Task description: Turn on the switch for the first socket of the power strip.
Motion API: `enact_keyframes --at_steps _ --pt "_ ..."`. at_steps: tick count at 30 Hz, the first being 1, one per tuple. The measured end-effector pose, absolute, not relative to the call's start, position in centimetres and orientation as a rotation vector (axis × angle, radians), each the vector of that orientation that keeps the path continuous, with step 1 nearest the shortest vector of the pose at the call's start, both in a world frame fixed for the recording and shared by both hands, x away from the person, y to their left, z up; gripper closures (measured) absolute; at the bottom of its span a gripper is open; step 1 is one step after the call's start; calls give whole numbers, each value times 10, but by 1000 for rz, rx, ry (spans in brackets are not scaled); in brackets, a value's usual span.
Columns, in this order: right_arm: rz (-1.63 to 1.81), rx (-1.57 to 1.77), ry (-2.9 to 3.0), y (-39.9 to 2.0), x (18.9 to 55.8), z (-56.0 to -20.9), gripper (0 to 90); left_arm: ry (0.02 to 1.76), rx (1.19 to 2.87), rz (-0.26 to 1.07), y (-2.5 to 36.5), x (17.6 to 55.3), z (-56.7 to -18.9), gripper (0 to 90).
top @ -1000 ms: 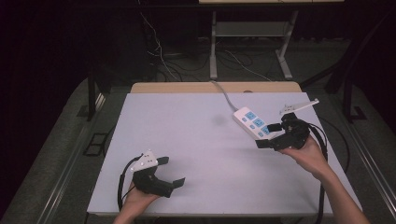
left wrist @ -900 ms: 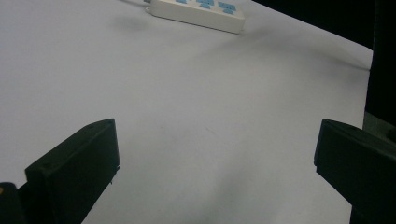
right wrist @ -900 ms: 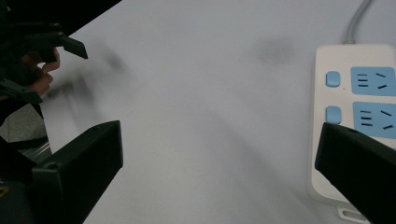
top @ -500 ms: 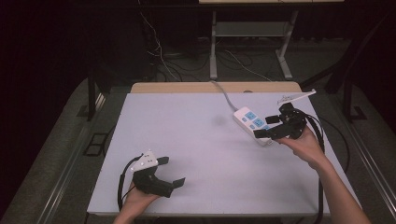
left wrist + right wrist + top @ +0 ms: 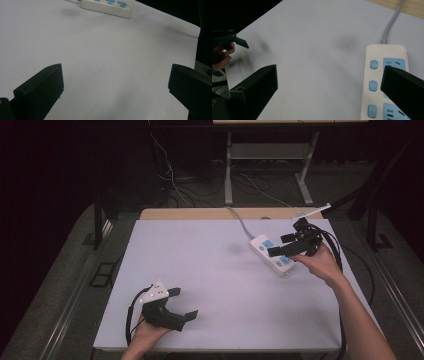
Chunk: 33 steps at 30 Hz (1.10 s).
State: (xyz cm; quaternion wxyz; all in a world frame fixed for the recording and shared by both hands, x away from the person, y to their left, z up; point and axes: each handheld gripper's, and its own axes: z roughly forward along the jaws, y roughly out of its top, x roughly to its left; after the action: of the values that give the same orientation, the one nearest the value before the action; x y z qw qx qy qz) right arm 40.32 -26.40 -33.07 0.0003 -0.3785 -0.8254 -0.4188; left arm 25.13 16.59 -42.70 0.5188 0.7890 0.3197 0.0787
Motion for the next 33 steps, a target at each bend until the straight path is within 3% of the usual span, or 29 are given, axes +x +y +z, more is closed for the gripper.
enact_keyframes --at_steps 33 --pt "-1302 -1393 -2514 -273 454 -361 5 766 1895 183 167 253 -427 0"
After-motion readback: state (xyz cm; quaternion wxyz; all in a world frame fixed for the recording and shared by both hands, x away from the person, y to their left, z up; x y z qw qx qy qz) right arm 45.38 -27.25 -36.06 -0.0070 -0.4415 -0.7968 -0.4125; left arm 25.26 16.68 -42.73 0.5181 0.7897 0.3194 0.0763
